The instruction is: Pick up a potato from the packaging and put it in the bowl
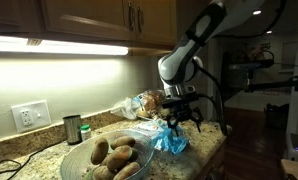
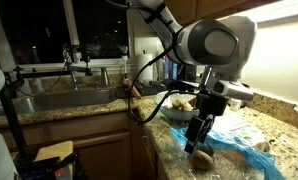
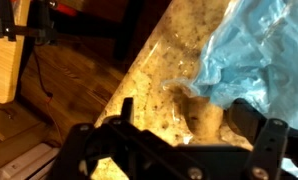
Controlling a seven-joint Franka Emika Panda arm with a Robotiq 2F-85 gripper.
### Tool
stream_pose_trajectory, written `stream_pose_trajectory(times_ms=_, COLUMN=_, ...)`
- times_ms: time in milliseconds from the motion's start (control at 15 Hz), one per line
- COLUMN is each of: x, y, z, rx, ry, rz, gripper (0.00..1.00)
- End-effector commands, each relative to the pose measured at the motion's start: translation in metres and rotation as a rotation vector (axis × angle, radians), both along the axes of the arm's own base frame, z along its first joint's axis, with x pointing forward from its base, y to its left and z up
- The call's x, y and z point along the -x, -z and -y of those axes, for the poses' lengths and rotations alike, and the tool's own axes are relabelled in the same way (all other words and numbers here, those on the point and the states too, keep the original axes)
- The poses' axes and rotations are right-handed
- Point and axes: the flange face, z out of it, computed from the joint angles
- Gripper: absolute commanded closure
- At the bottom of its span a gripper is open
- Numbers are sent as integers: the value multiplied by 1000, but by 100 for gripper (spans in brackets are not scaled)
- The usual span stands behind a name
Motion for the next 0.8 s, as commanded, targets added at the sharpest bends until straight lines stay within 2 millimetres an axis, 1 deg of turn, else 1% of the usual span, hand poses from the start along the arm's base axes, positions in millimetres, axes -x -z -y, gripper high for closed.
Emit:
stream_pose_trajectory(times_ms=0, x=12, y=-4, z=1, rx=27, ry=16, rz=-25, gripper=0)
stream_pose_trajectory(times_ms=400, x=11, y=-1, z=8, rx=82, ry=3, rz=-18, gripper=0)
stream_pose_trajectory(times_ms=733, x=7, y=10, z=7, rx=69, ry=-9, rz=-22, gripper=0)
